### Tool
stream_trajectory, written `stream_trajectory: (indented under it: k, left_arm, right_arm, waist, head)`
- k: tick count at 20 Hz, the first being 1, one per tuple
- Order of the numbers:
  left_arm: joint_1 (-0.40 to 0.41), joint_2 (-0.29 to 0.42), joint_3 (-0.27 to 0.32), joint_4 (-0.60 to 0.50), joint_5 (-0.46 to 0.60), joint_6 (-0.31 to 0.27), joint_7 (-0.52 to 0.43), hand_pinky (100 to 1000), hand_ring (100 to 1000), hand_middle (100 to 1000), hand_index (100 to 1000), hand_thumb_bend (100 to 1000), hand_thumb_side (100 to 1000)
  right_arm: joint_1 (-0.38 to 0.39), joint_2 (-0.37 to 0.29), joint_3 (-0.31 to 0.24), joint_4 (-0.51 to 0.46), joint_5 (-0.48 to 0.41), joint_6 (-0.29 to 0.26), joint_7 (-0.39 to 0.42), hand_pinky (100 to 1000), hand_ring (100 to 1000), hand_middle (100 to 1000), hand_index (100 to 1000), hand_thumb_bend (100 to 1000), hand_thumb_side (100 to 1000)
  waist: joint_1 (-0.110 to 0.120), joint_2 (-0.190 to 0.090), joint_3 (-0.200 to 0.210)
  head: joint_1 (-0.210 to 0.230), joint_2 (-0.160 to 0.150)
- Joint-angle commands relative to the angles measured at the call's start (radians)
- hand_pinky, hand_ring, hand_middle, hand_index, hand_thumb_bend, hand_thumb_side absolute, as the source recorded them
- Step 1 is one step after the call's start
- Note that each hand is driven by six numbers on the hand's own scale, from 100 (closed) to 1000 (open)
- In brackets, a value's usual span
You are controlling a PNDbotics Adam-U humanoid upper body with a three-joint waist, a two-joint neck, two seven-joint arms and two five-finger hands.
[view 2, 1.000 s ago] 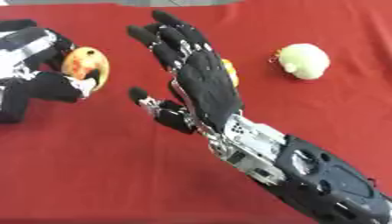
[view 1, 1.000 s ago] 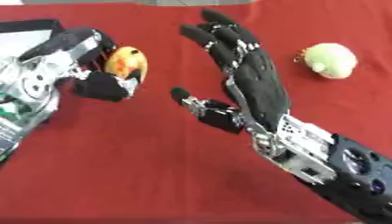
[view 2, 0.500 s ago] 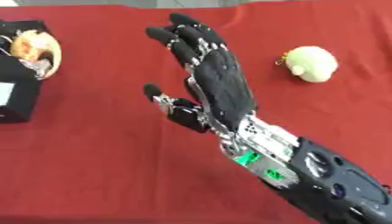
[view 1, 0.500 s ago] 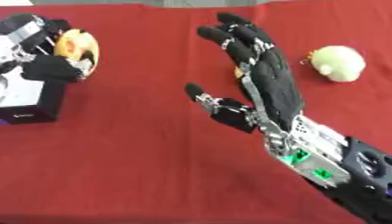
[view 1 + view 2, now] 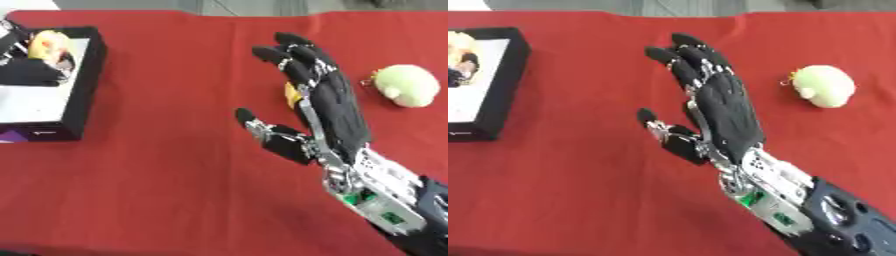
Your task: Pick up the objects with one hand, pass them to the other hand, and then place them into the box on the other side of the table.
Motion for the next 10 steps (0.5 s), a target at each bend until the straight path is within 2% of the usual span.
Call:
stream_trajectory:
  k: [1,4,10]
  left_arm:
    - [-0.005,0.044,0.055,0.029,0.033,-0.015,0.051,737,627,561,415,100,246]
    - [-0.004,0.038,0.062,0.086,0.038,-0.037,0.077,742,644,574,438,100,246]
    - [-0.007,0.019,0.073,0.214,-0.018,-0.126,0.091,757,678,606,578,100,246]
  right_arm:
    - [-0.008,-0.016,-0.014,-0.021,-0.013,0.006,-0.011,759,849,631,801,551,100]
    - [-0.008,-0.012,-0.015,-0.021,-0.015,-0.001,-0.022,758,847,628,800,550,100]
    - [0.009,-0.010,-0.013,-0.021,0.001,-0.011,-0.024,765,843,633,802,556,100]
  waist:
    - [0.000,-0.015,0.000]
    - [-0.007,-0.013,-0.006]
    - [-0.023,-0.017,-0.032]
  head:
    - [0.022,-0.017]
    - [0.041,-0.021]
    - [0.067,-0.024]
